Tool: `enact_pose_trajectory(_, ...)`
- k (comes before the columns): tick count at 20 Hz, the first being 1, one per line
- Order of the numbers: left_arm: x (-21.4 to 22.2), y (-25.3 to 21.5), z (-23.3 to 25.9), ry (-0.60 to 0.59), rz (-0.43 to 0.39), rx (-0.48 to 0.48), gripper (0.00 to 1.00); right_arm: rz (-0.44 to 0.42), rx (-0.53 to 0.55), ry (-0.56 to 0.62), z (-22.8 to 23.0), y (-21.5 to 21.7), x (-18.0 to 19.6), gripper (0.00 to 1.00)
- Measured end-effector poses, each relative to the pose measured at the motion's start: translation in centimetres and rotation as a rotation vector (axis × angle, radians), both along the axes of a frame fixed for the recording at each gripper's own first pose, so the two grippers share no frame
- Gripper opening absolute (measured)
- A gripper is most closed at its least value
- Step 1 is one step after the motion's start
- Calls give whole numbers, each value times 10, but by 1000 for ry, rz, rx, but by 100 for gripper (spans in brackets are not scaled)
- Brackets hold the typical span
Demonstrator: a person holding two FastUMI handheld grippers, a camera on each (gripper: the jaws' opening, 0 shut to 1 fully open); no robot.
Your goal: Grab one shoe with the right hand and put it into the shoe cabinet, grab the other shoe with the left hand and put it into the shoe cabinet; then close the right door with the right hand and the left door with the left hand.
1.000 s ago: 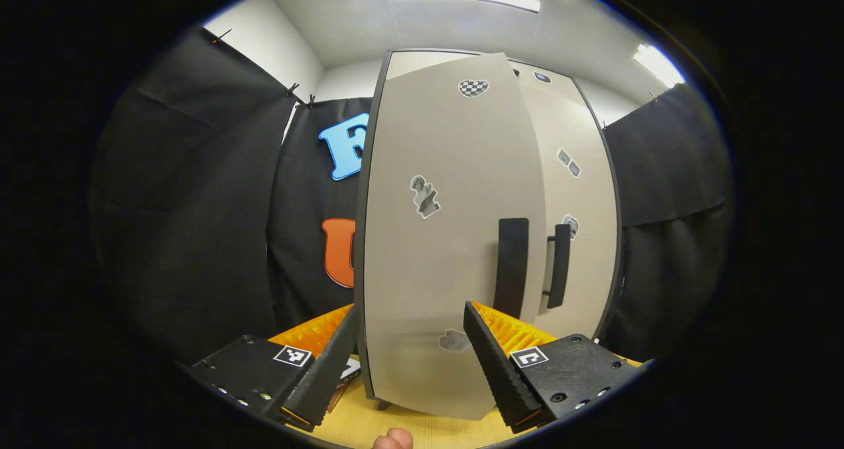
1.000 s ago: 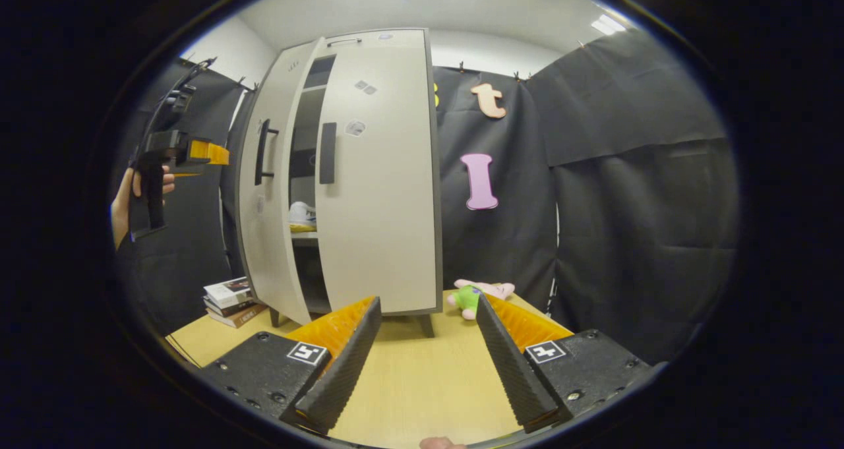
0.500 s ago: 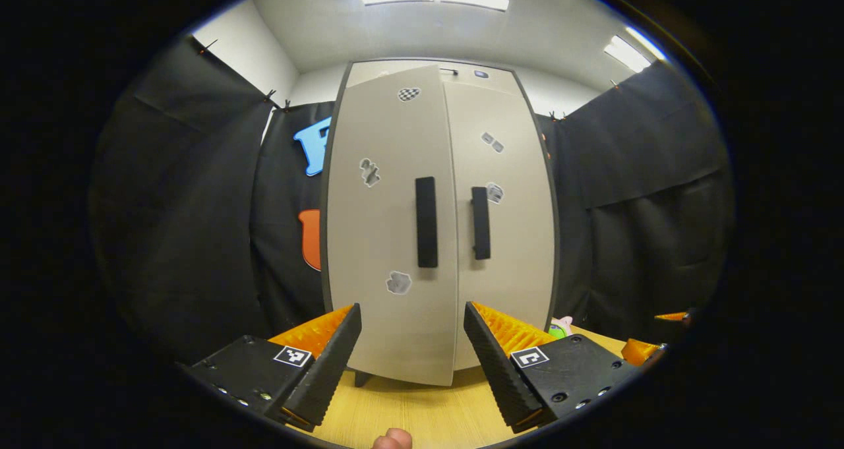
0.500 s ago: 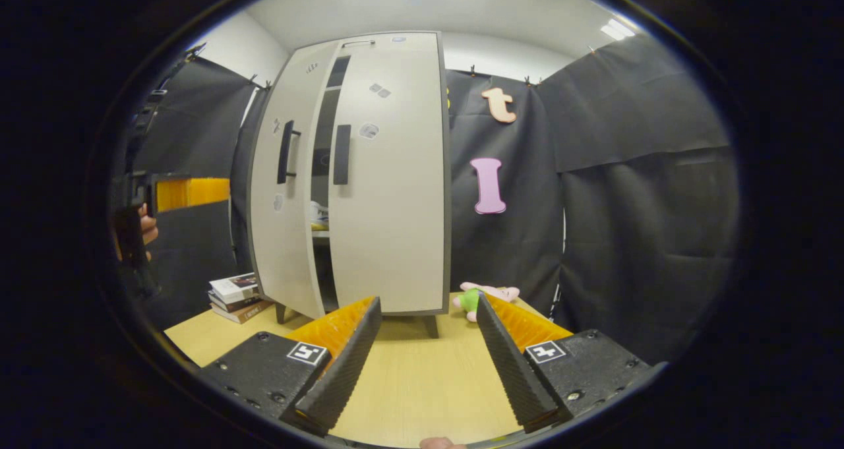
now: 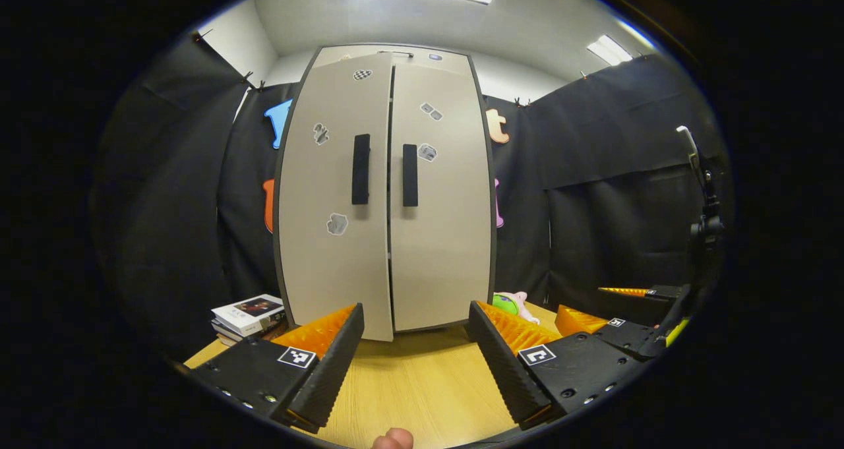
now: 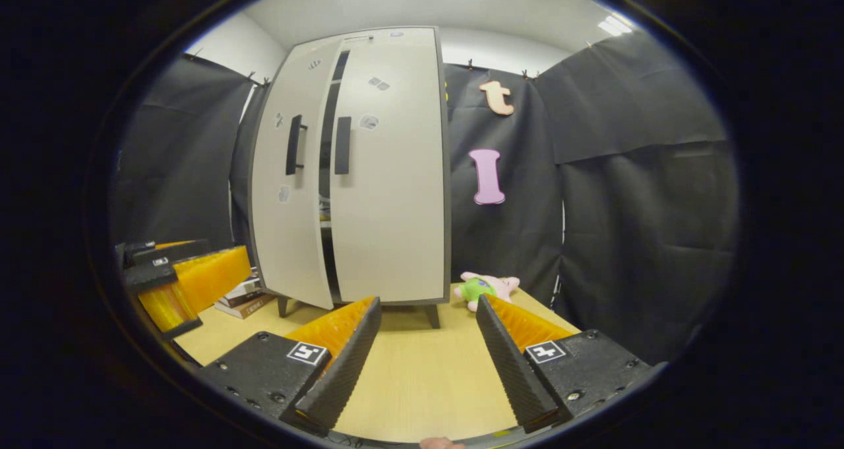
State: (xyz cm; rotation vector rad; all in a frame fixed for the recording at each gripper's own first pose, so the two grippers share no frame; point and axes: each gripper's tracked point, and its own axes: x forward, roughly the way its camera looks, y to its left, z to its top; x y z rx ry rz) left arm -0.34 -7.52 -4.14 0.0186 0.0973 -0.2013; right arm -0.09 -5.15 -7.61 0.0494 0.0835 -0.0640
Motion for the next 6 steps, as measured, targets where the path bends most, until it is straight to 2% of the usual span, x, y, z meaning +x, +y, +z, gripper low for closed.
enact_pose_trajectory(6, -8, 4, -6, 14, 25, -25, 96, 11, 10, 13, -9, 5, -7, 94)
